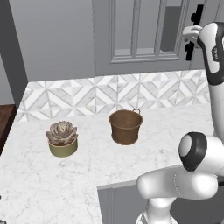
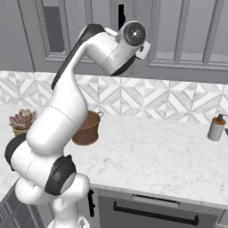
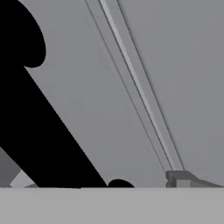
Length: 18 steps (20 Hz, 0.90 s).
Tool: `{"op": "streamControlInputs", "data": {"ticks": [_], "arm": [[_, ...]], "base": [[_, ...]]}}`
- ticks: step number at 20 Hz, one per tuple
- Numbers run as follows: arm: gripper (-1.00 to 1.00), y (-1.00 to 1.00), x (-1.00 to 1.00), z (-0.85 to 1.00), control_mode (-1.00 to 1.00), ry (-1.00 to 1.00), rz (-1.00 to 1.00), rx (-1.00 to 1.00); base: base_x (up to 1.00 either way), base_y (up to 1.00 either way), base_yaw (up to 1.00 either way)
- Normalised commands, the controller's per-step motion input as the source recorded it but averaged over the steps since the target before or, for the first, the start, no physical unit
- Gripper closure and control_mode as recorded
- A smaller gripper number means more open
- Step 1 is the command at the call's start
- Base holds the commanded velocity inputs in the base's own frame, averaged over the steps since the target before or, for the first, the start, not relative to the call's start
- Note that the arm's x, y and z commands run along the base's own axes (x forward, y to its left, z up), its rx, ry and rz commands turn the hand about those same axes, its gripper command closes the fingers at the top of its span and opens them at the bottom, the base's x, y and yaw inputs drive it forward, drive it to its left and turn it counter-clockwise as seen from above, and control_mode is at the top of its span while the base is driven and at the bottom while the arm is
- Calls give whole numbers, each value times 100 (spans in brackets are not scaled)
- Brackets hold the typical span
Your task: Open the cabinet, pick up the bread from the cabinet and place it in the basket. Then move the basket to the dining counter.
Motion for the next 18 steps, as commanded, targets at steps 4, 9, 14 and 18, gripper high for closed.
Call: {"op": "streamControlInputs", "data": {"ticks": [4, 9, 14, 18], "arm": [[100, 0, 27, 0, -100, -3, 0, 9], [100, 1, 2, 3, -100, -1, 0, 7], [100, 0, -62, 3, -100, 0, 0, 3], [100, -1, -98, 6, -100, 0, 0, 1]], "base": [[0, 0, 0], [0, 0, 0], [0, 0, 0], [0, 0, 0]]}}
